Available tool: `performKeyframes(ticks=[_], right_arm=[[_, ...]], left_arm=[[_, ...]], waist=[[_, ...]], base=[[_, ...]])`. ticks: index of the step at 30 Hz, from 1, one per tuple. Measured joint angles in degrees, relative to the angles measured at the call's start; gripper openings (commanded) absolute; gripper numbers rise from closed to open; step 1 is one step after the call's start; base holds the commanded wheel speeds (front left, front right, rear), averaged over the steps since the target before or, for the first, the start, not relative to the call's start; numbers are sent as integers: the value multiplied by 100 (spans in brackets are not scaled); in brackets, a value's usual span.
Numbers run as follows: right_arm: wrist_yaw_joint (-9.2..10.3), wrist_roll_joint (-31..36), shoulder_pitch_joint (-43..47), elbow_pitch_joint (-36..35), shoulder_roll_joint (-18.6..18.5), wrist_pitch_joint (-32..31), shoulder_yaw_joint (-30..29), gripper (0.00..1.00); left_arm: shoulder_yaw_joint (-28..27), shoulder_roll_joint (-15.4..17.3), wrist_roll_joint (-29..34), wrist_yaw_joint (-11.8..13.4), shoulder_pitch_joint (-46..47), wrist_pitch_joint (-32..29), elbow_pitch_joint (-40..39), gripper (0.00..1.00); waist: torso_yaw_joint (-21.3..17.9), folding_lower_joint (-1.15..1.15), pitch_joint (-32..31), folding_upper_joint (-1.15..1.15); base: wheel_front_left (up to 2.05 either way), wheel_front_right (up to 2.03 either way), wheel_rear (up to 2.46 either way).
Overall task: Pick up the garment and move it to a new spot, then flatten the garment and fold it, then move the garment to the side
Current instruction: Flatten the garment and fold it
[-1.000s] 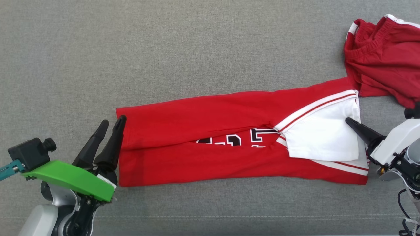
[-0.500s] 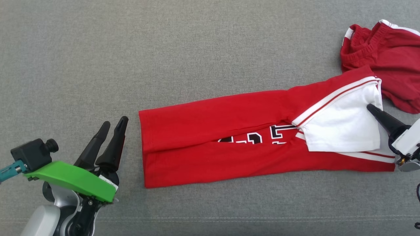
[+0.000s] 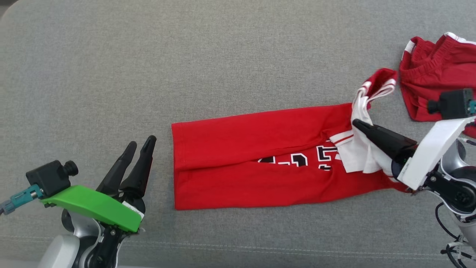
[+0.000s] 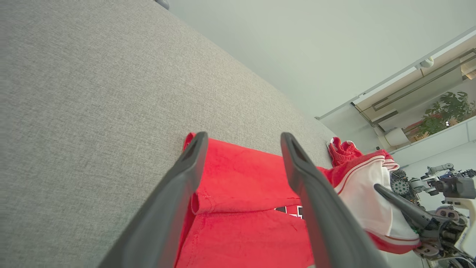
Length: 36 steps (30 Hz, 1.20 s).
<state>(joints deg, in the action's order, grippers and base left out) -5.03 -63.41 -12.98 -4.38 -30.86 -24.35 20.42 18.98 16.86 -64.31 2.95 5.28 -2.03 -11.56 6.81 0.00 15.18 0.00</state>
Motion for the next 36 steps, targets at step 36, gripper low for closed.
performKeyframes(ticks=[36], right_arm=[[916,1167,-1043,808,1809,-335,1583,0]], left_arm=[[208,-408,-149,-346,77,214,399,100]], waist=[[1275,0,259,0]], base=[[0,0,0]])
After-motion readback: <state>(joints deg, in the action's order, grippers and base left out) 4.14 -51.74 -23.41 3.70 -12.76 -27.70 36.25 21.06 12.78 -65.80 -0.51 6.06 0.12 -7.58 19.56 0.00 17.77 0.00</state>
